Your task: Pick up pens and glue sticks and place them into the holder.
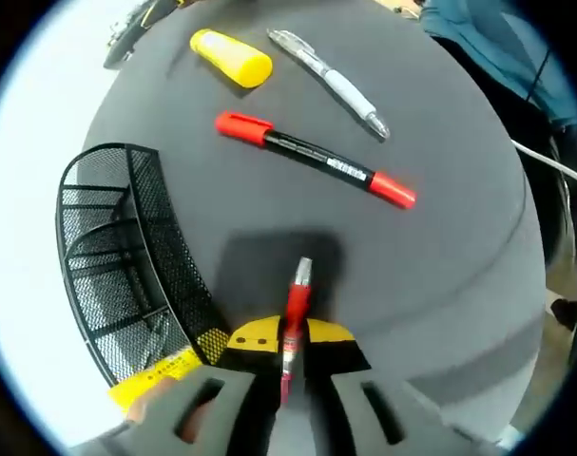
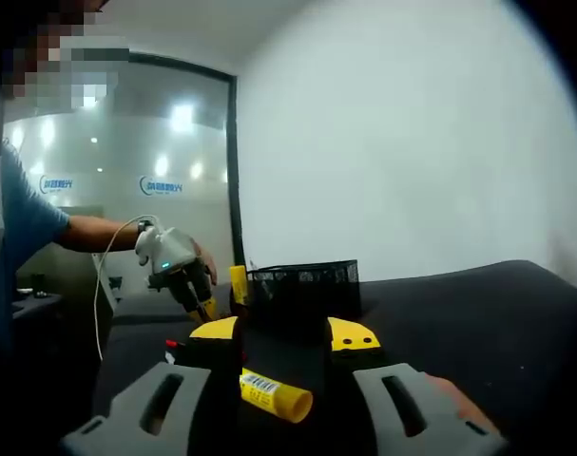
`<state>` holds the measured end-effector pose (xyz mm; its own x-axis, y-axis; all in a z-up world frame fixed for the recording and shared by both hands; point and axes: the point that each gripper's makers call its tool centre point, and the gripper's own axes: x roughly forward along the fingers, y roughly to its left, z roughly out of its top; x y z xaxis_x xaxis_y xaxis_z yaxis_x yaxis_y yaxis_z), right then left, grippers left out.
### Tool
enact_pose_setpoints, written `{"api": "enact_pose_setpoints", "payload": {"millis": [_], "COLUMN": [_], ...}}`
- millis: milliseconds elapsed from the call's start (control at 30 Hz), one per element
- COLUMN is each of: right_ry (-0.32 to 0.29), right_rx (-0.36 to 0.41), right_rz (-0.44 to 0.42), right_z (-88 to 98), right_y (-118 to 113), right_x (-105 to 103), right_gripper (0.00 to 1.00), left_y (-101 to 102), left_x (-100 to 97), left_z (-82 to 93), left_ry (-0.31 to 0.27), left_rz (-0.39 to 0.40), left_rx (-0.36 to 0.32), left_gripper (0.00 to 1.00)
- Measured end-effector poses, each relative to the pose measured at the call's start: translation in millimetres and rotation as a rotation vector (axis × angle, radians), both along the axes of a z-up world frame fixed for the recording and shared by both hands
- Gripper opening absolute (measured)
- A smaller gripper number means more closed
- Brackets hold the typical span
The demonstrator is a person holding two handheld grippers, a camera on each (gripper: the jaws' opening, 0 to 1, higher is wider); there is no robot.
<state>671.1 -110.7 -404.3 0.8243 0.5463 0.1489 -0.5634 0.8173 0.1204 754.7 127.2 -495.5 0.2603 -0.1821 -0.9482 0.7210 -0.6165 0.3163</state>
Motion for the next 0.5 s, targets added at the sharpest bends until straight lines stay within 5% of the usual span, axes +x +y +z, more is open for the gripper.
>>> {"api": "enact_pose_setpoints", "payload": {"millis": [500], "right_ry": [0.012], "right_rx": [0.013], "right_rz": [-0.005], "right_z": [-1.1], "right_y": [-1.9], "right_x": [2.0], "right_gripper": [0.3], "left_y": [-17.7], "left_x": [-20.5], "left_z": [52.7], "left_ry": [0.182], "left_rz": [0.276], "left_rx": [-0.498], "left_gripper": [0.07]}}
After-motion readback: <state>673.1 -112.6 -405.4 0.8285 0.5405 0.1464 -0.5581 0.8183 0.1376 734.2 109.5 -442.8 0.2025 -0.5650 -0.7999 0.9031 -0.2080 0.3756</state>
